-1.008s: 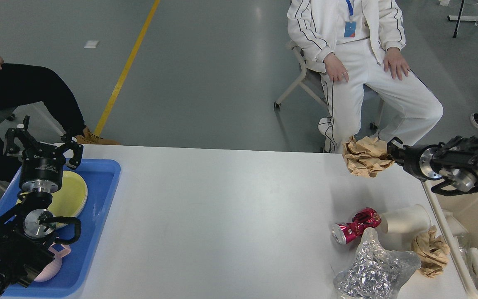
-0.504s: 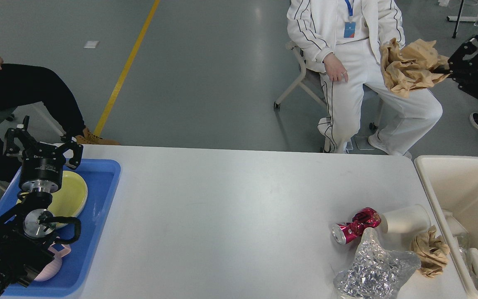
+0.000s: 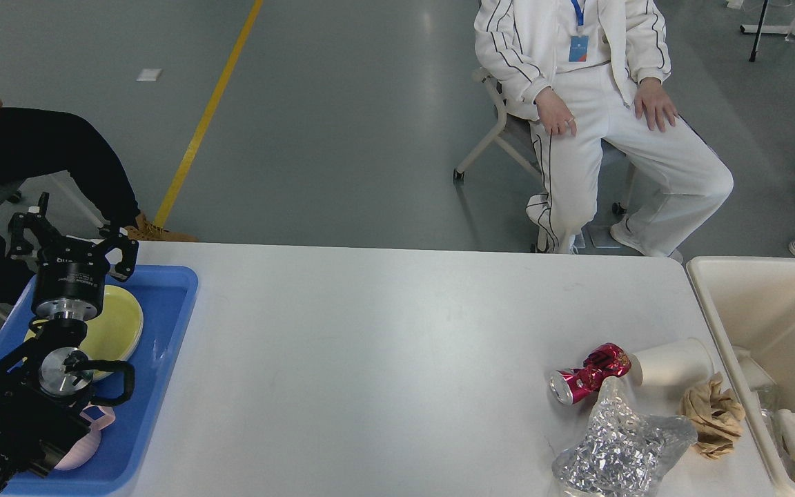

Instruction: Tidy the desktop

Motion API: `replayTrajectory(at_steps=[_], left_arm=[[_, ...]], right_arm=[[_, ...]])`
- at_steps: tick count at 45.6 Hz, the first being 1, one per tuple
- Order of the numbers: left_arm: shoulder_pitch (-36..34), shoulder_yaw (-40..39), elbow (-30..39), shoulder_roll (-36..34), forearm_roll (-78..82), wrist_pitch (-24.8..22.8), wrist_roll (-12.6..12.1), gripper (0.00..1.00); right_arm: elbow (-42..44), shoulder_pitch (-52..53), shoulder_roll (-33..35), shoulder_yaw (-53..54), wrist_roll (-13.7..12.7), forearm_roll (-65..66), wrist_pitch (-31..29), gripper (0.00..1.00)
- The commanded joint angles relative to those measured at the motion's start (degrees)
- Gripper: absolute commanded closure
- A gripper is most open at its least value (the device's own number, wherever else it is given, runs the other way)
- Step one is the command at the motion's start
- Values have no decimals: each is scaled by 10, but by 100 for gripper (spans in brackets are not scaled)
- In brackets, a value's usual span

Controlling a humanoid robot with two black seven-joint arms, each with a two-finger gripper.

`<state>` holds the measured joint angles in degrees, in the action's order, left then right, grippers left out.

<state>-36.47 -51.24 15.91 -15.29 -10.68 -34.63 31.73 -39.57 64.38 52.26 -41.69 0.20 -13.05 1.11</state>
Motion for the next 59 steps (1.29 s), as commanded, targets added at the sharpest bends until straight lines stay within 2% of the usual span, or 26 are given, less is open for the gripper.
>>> replayTrajectory(at_steps=[1,3,4,8,19,59], left_arm=[[0,0,0,0,0,0,0,4],[0,0,0,0,0,0,0,4],[0,0,0,0,0,0,0,4],[0,0,0,0,0,0,0,4],[0,0,0,0,0,0,0,4],[0,0,0,0,0,0,0,4]], right_arm=[[7,-56,-1,39,1,-4,11,65],[20,-66,-4,55,1,-3,12,35],[27,-72,-8,62,1,-3,13,25],[70,-99,-42,82,1,-3,18,0],[174,-154,-103,116,1,-8,17,0],[175,-140,-132,135,2,-7,11,0]])
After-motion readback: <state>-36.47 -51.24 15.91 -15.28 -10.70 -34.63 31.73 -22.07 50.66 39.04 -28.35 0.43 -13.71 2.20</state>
